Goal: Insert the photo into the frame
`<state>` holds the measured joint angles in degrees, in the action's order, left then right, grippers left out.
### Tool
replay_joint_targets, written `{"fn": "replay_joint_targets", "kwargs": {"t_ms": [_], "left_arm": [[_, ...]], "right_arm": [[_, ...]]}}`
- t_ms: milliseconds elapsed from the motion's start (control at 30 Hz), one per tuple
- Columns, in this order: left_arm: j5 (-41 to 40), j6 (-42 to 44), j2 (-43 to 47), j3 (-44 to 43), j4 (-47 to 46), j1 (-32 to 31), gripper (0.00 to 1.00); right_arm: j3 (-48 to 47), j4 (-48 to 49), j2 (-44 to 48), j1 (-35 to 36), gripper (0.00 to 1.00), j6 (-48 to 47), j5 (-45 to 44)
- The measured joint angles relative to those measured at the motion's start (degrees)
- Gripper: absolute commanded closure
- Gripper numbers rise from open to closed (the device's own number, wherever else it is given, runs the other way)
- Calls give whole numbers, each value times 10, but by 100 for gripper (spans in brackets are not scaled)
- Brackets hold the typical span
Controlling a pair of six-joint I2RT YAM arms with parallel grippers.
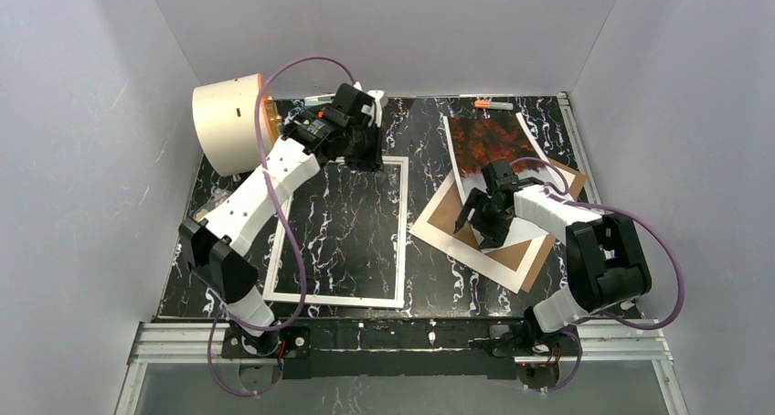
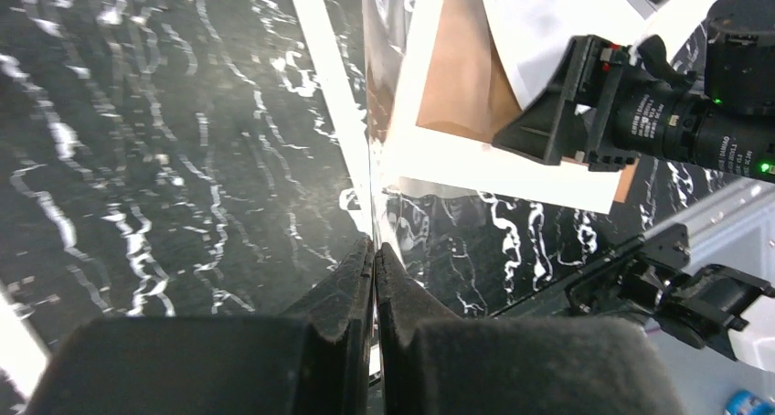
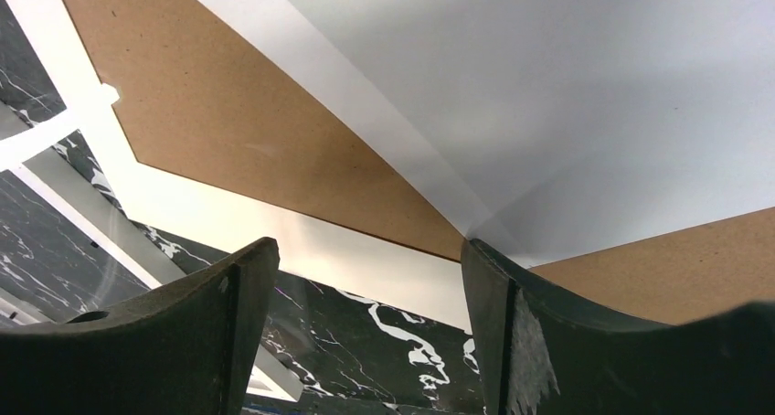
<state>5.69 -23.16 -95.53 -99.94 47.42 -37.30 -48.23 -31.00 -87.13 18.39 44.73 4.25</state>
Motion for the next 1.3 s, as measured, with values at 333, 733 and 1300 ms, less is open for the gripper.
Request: {"fn": "replay_joint_targets", "kwargs": {"t_ms": [333,733,1300], "left_arm": [[-88,31,44,-76,67,9,100],[-141,39,125,-130,49,9,100],[-141,-45,136,-191,-6,9,100]], "right_arm": [[-28,-11,-10,-1,10,4,16],[-9,198,147,-1,1,86,144],[187,625,178,44,1,389,188]]}}
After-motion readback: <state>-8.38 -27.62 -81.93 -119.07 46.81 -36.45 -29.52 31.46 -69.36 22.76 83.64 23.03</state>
